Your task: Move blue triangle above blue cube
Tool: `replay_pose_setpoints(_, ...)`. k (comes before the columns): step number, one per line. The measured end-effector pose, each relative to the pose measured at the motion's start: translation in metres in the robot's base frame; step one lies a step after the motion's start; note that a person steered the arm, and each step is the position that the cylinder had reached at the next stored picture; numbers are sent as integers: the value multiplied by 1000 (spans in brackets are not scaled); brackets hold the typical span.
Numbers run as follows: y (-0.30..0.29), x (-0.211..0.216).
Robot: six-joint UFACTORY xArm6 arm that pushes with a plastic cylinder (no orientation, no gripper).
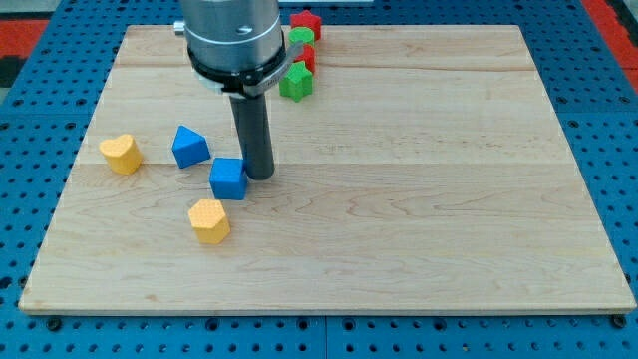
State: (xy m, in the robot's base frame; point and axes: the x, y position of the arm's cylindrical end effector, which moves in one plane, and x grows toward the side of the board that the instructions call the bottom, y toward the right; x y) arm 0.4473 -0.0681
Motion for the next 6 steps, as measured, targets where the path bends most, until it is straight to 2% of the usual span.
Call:
replay_pose_setpoints(1,-1,-45)
replay_pose_setpoints(2,-15,-68)
replay_pose_setpoints(4,-121,-66)
replay_pose_setpoints(5,-145,-62)
replay_pose_setpoints(6,-159,-32)
